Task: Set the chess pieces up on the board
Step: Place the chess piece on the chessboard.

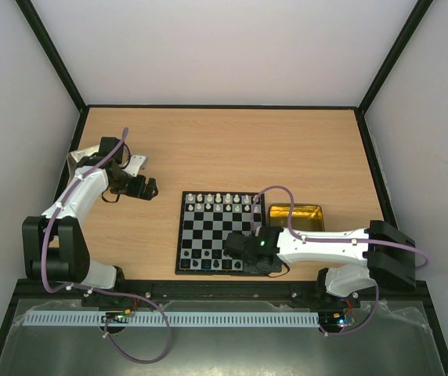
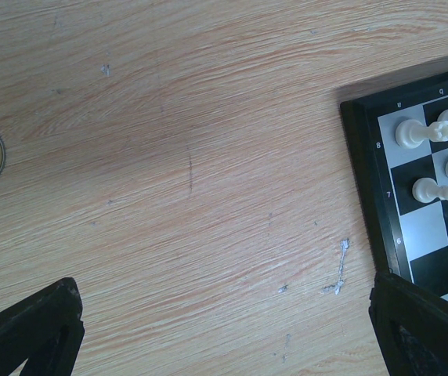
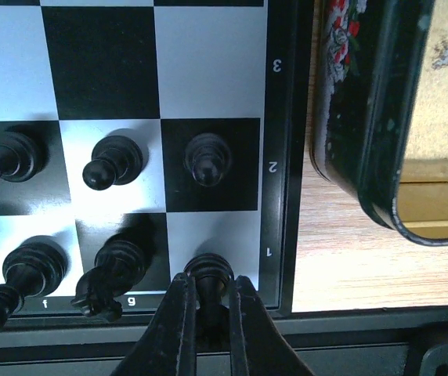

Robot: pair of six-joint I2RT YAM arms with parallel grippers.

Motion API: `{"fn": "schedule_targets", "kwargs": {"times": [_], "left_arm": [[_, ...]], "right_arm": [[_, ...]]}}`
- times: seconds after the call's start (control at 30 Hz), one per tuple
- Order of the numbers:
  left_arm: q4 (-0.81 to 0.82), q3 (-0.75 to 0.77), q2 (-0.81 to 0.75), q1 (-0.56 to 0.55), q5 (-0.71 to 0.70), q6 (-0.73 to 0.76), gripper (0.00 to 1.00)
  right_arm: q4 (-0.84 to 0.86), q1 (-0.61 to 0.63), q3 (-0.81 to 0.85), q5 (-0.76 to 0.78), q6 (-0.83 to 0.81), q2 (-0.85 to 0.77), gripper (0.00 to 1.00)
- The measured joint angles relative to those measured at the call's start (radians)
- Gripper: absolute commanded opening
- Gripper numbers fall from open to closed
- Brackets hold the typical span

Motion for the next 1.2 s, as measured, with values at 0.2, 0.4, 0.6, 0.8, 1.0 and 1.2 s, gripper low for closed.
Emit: {"fn": "schedule_targets", "kwargs": {"times": [0.2,0.4,0.6,0.8,1.0,1.2], "left_arm": [[0.0,0.0,0.0,0.0,0.0,0.0,0.99],[0.0,0.0,0.0,0.0,0.0,0.0,0.99],[0.0,0.0,0.0,0.0,0.0,0.0,0.99],[0.0,0.0,0.0,0.0,0.0,0.0,0.99],[0.0,0.0,0.0,0.0,0.0,0.0,0.99],[0.0,0.0,0.0,0.0,0.0,0.0,0.99]], "right_arm": [[0.004,-0.003,0.0,0.003,0.0,0.001,0.04],[0.007,-0.004,-0.002,0.003,0.0,0.001,0.08],[0.007,-0.005,-0.002,0.005,0.002,0.001,0.12],[0.007,-0.006,-0.002,0.007,0.004,0.001,0.15],[0.007,-0.006,-0.002,0.007,0.003,0.001,0.15],[0.003,-0.006,-0.002,0.015,0.006,0.001,0.25]]}}
